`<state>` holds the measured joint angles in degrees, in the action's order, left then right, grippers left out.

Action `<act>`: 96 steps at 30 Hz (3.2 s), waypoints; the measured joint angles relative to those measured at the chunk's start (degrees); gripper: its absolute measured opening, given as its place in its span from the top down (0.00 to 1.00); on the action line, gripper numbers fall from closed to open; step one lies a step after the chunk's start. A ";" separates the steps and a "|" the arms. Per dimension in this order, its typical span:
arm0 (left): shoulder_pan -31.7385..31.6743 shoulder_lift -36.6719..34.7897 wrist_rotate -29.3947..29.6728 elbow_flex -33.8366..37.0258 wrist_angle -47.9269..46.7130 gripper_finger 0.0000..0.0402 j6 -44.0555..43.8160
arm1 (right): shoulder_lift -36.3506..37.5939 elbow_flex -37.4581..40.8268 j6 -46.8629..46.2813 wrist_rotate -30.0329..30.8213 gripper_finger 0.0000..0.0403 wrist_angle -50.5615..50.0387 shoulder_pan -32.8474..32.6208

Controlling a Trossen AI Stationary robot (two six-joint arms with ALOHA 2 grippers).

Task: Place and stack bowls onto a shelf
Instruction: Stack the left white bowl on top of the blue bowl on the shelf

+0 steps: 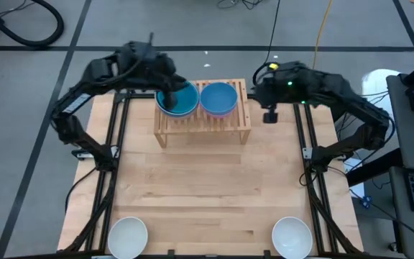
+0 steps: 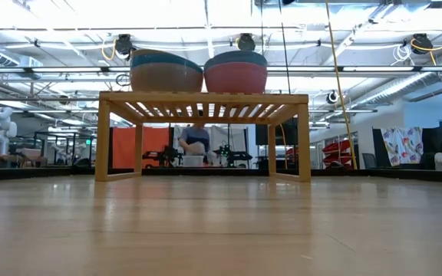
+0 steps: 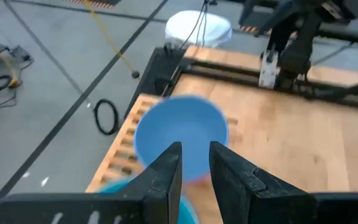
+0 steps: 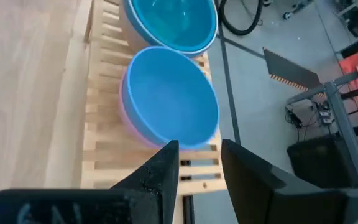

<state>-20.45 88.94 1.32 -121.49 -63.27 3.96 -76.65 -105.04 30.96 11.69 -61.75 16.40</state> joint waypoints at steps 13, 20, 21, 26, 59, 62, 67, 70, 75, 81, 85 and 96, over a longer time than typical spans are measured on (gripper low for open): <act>11.01 -7.97 1.62 2.20 -25.99 0.78 -10.49 | 0.34 6.10 -5.84 -4.36 0.71 -11.94 -2.98; 21.88 -9.91 -2.13 7.14 -26.73 0.78 -19.47 | 2.32 6.10 -9.77 -4.29 0.71 -14.38 -5.95; 23.68 -9.85 -2.14 8.57 -26.49 0.78 -21.05 | 2.74 6.10 -9.72 -4.30 0.71 -14.37 -6.19; 31.74 -9.91 -4.53 16.82 -26.73 0.78 -32.40 | 4.99 6.10 -9.42 -4.29 0.71 -14.38 -7.26; 69.87 -7.02 -7.98 62.35 9.73 0.78 -73.58 | 13.34 6.10 -6.07 -4.24 0.71 -14.34 -7.56; 70.85 -6.76 -7.71 64.19 9.77 0.78 -72.26 | 13.34 6.10 -6.11 -4.25 0.71 -14.34 -7.56; 71.61 -6.79 -7.77 66.59 9.82 0.78 -71.56 | 13.34 6.10 -6.21 -4.24 0.71 -13.85 -7.56; 71.72 -6.79 -7.77 67.61 10.34 0.78 -71.13 | 13.34 6.08 -6.22 -4.24 0.71 -12.89 -7.56; 71.70 -6.79 -7.79 67.98 10.74 0.78 -70.88 | 13.34 6.08 -6.15 -4.24 0.71 -12.59 -7.56; 71.72 -6.79 -7.67 67.98 11.17 0.78 -70.31 | 13.34 6.08 -6.10 -4.24 0.71 -12.59 -7.56; 71.72 -6.79 -7.29 68.19 11.32 0.78 -70.26 | 13.34 6.08 -6.08 -4.24 0.71 -12.59 -7.56; 70.95 -6.79 -7.30 75.27 24.71 0.79 -77.99 | 13.34 6.08 -6.12 -4.22 0.71 -12.59 -7.56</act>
<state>50.49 82.15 -5.99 -46.22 -38.56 -74.03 -63.31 -98.96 24.84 7.46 -74.35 8.84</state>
